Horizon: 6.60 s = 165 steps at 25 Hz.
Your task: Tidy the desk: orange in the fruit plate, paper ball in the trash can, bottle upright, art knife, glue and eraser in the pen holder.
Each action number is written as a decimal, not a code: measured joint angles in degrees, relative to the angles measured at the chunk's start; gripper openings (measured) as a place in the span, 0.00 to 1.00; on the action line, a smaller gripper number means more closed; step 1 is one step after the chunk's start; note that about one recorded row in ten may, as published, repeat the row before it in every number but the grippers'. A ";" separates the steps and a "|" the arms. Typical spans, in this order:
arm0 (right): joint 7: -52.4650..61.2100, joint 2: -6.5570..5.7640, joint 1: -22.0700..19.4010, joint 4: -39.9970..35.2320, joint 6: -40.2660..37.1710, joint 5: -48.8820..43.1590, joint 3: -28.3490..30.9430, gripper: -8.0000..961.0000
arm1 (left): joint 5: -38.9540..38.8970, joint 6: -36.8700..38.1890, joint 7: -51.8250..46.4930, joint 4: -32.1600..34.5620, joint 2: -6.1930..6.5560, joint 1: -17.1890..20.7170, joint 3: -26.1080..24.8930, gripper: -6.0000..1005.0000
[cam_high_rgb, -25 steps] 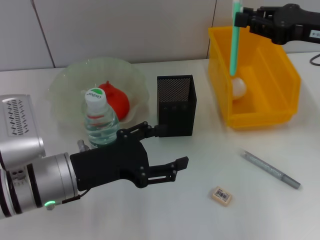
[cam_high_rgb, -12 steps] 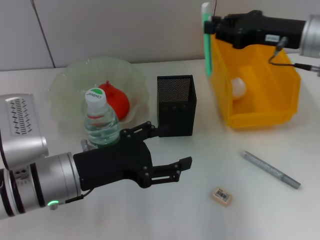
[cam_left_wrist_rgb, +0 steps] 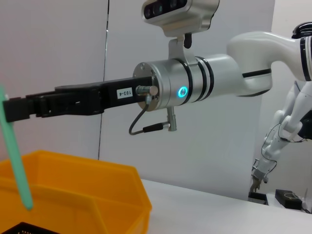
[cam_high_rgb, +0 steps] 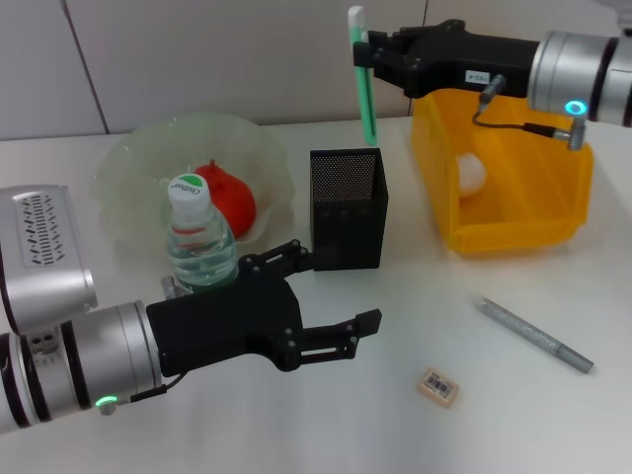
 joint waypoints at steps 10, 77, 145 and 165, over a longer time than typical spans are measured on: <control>-2.23 1.17 0.73 -3.68 2.32 0.82 -0.08 0.22 | -0.10 0.03 -0.01 -0.06 0.00 0.05 0.00 0.87; 45.20 3.01 -28.83 53.64 -20.06 -28.97 -16.78 0.69 | 5.82 19.32 2.50 -6.49 2.04 2.18 -16.62 0.87; 69.99 3.13 1.42 28.63 -27.15 -49.13 -45.51 0.60 | 8.90 22.97 7.57 -8.37 1.16 1.55 -17.93 0.87; 71.27 3.13 2.31 25.66 -24.21 -50.36 -48.55 0.54 | 8.88 22.96 7.46 -8.27 0.96 1.60 -17.93 0.87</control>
